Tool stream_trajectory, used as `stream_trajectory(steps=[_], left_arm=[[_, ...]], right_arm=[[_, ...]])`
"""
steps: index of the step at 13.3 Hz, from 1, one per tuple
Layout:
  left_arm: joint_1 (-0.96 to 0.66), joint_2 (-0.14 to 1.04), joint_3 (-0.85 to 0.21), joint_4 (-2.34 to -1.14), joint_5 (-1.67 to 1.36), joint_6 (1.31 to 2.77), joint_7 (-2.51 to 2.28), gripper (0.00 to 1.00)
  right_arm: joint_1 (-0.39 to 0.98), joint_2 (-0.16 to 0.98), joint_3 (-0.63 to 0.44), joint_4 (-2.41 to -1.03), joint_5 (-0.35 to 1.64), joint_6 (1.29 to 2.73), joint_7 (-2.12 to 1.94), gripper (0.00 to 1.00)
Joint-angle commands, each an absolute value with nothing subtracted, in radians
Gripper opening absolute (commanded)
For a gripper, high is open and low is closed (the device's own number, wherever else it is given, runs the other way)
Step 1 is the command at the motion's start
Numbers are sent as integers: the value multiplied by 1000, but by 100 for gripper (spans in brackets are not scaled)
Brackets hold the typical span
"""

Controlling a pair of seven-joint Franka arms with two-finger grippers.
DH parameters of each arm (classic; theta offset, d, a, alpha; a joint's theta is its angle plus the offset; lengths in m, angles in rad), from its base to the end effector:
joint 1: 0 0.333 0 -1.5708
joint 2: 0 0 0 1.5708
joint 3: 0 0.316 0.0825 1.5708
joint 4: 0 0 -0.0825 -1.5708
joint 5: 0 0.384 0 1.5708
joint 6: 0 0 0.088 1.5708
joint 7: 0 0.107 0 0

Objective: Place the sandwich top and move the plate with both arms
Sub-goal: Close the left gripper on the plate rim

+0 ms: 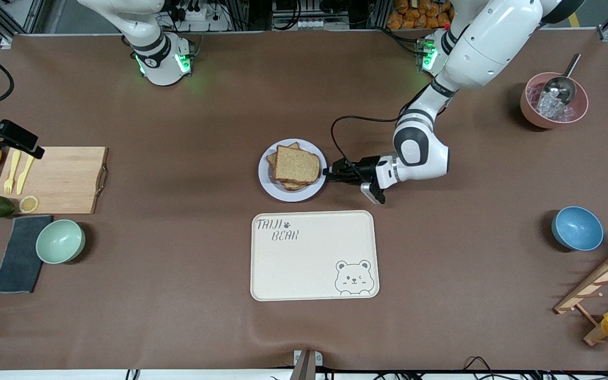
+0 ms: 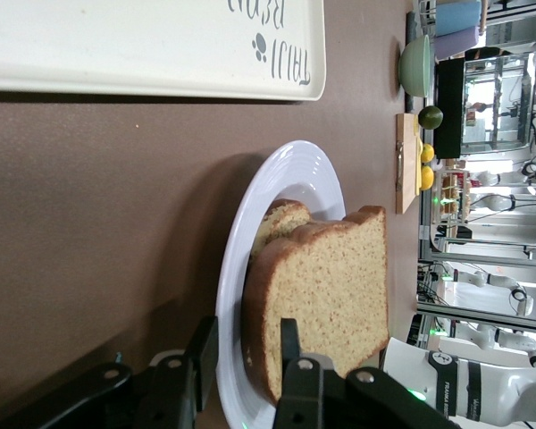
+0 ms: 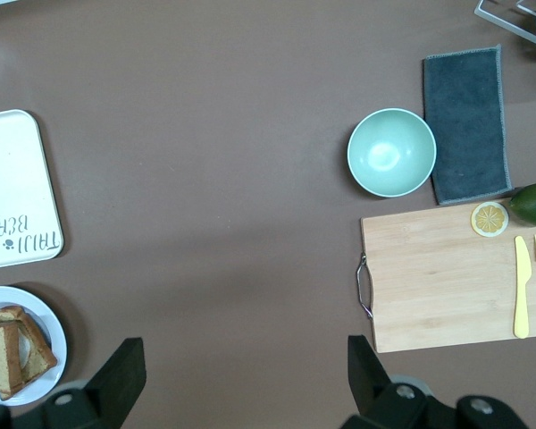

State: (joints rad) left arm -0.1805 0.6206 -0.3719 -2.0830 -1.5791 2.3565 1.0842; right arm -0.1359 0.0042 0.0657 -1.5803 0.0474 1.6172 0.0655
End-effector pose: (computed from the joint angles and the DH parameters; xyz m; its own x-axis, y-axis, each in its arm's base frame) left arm 0.4627 -0.3106 0.1303 0.9914 -0.1267 0.0315 -0.0866 -0.4570 0.8852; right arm 0.5593 -0.0345 0.6219 0.9901 -0.1374 0.0295 -0.1358 -0.9895 -0.0497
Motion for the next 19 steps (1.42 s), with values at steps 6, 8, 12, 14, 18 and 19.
stream_trajectory(steps=[6, 8, 12, 14, 18, 19], left_arm=[[-146, 657, -380, -2097, -1641, 2290, 1228, 34], [-146, 670, -380, -2094, -1658, 2284, 1252, 33], [-146, 684, -380, -2094, -1680, 2272, 1287, 31], [-147, 687, -380, -2095, -1703, 2272, 1292, 28], [-149, 712, -380, -2092, -1743, 2269, 1345, 25], [-149, 713, -380, -2092, -1744, 2266, 1345, 24]], right_arm=[[-147, 8, 78, -1578, 37, 1608, 64, 100], [-146, 17, 78, -1578, 35, 1611, 66, 100], [-141, 18, 81, -1577, 32, 1612, 66, 100], [-138, 18, 81, -1577, 32, 1611, 66, 100], [-138, 17, 83, -1582, 32, 1598, 66, 100], [-137, 17, 84, -1580, 31, 1600, 66, 100]])
